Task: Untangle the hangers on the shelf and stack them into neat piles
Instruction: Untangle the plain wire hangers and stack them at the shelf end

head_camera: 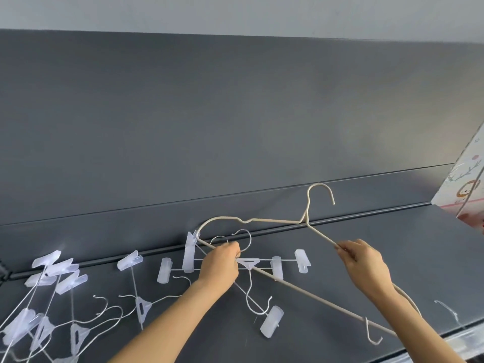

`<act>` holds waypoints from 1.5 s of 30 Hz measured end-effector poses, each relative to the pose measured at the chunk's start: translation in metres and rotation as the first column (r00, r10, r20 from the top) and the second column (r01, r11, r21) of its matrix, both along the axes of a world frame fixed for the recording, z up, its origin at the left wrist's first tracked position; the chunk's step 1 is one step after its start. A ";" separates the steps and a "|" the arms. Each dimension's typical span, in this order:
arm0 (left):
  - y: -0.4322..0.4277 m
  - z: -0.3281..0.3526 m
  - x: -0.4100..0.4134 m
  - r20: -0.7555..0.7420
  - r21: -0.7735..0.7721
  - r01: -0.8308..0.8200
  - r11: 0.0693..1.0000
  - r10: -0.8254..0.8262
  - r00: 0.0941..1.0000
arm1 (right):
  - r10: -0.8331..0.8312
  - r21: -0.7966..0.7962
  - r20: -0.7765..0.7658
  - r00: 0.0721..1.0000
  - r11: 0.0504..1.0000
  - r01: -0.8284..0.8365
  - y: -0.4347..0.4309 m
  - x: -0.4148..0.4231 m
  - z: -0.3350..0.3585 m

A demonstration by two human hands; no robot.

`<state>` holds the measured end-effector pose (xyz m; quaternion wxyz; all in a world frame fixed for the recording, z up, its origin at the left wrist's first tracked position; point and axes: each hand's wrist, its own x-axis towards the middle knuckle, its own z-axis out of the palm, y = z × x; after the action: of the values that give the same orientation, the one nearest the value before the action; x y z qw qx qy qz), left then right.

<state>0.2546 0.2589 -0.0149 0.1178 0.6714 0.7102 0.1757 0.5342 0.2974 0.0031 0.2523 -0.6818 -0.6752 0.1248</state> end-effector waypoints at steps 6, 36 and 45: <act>-0.021 0.004 -0.033 0.215 0.153 -0.078 0.985 0.044 0.976 | -0.017 0.009 -0.012 1.000 1.000 0.018 0.004 0.003 0.005; -0.032 0.019 -0.028 0.551 -0.080 0.185 0.980 -0.111 0.827 | 0.026 0.431 0.024 0.999 0.902 -0.034 0.005 0.042 0.082; -0.021 0.007 -0.014 0.234 -0.194 0.026 0.981 0.020 0.972 | 0.069 0.470 -0.139 0.988 0.883 0.004 0.011 0.034 0.085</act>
<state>0.2409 0.2384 -0.0081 0.2668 0.6321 0.7041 0.1829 0.5684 0.3089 0.0885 0.4581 -0.5776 -0.6755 0.0135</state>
